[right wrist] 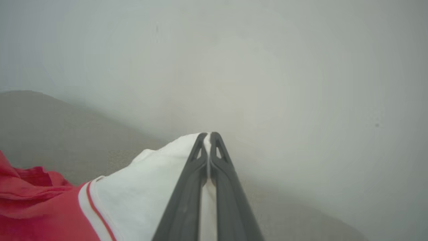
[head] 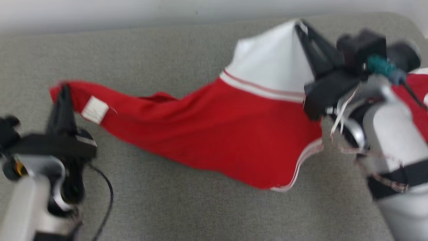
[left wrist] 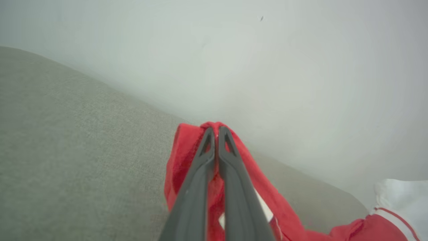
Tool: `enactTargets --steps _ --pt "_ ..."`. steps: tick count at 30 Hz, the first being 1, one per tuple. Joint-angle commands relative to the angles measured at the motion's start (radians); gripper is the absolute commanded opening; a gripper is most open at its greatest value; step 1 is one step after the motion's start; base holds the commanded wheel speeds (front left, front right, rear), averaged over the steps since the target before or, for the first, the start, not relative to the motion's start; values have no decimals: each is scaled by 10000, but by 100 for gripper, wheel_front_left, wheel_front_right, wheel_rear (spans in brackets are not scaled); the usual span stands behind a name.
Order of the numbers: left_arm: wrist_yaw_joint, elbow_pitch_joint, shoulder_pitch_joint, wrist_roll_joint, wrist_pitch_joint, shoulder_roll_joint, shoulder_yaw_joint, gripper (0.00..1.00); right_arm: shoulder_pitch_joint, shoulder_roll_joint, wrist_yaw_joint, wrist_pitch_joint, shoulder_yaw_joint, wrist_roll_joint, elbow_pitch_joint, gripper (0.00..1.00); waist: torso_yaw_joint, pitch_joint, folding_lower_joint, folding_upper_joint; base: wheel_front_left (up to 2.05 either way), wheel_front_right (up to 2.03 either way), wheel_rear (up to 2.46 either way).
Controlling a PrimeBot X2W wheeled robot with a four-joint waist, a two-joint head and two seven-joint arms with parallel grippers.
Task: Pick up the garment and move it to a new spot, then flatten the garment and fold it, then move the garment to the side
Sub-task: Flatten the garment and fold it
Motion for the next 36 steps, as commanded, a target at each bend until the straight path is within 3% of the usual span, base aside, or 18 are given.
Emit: enactTargets --steps 1,5,9,15,19,23,26,29,36 --pt "38 207 -863 -27 155 211 127 0 -984 -380 -25 -370 421 -39 575 0 -207 1072 0 -1 0 0 0" --pt "123 782 -3016 -114 613 513 290 0 -3618 -871 -25 -1407 1258 -431 2254 0 -341 1999 0 -1 0 0 0" --pt "174 1254 -4638 -283 700 690 554 0 -5379 -801 -25 -2344 1162 -823 3385 0 -392 2479 0 -1 0 0 0" --pt "-98 1675 -7386 -410 455 929 843 0 -8078 -297 -25 -4341 -393 -1985 4937 0 -488 2942 0 -1 0 0 0" --pt "-627 1693 -8757 -574 226 1096 943 0 -9138 -43 -25 -5188 -1806 -3002 5361 0 -473 2876 0 -1 0 0 0" --pt "-1369 1631 -9760 -729 -426 1161 1108 0 -9885 318 -25 -5484 -3200 -4006 4797 0 -428 2899 0 -1 0 0 0" --pt "-1707 1659 -9823 -858 -908 1071 1165 0 -9721 420 -25 -5477 -3491 -4191 3961 0 -397 3014 0 -1 0 0 0" --pt "-2000 1850 -9156 -814 -1281 1114 961 0 -9213 161 -25 -5483 -3179 -4196 3892 0 -374 3088 0 -1 0 0 0" --pt "-2216 2455 -6562 -1048 -2036 1108 877 0 -7747 -1126 -26 -5487 -659 -3613 3801 0 -464 2911 0 -1 0 0 0"
